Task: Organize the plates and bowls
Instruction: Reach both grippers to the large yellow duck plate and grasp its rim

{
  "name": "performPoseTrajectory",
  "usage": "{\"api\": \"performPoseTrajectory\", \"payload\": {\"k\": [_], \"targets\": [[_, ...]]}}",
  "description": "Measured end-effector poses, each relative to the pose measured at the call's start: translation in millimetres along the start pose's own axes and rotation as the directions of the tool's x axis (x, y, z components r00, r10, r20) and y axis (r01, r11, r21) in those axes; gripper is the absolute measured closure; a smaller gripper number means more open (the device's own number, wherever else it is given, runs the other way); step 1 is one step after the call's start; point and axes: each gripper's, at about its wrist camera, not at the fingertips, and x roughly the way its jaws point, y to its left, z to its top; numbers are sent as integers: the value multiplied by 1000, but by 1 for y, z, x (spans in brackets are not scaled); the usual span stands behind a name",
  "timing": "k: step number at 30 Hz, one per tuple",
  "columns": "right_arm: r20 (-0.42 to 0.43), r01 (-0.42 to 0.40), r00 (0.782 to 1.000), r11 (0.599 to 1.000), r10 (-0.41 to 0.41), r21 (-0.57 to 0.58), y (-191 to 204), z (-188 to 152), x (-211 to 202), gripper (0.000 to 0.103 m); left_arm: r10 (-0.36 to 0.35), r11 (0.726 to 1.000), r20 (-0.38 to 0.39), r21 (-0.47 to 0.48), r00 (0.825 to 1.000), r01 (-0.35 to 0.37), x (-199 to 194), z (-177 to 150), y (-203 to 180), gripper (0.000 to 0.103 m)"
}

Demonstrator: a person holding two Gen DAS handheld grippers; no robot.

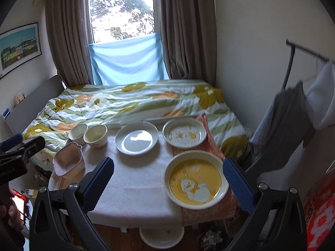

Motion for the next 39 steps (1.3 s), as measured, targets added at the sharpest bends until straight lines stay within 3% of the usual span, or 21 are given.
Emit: {"api": "performPoseTrajectory", "payload": {"k": [4,9,12,19,28,32,36,39], "targets": [[-79,-32,996,996,38,79,-45,-21,36,0,-71,997,-119,22,990,74,54,-10,-41,0],[-180,-77,978,985,104,154,-95,-47,89,1,-144,987,-248,26,958,156,132,-32,-94,0],[-220,-92,967,979,131,183,-121,-62,119,9,-185,980,-317,13,930,199,174,-44,-119,0],[-269,-144,939,956,213,257,-160,-80,169,33,-203,975,-405,-2,891,221,237,-61,-155,5],[-287,-187,922,947,260,260,-180,-74,208,62,-225,968,-474,-9,851,251,275,-70,-175,35],[-298,-185,918,947,262,263,-183,-71,220,75,-216,970,-495,-9,841,244,286,-70,-178,58],[-308,-180,916,949,257,257,-188,-68,226,86,-256,961,-491,-35,833,275,287,-65,-179,80],[-314,-180,914,952,255,249,-191,-67,229,90,-234,965,-490,-12,840,262,287,-64,-182,81]]}}
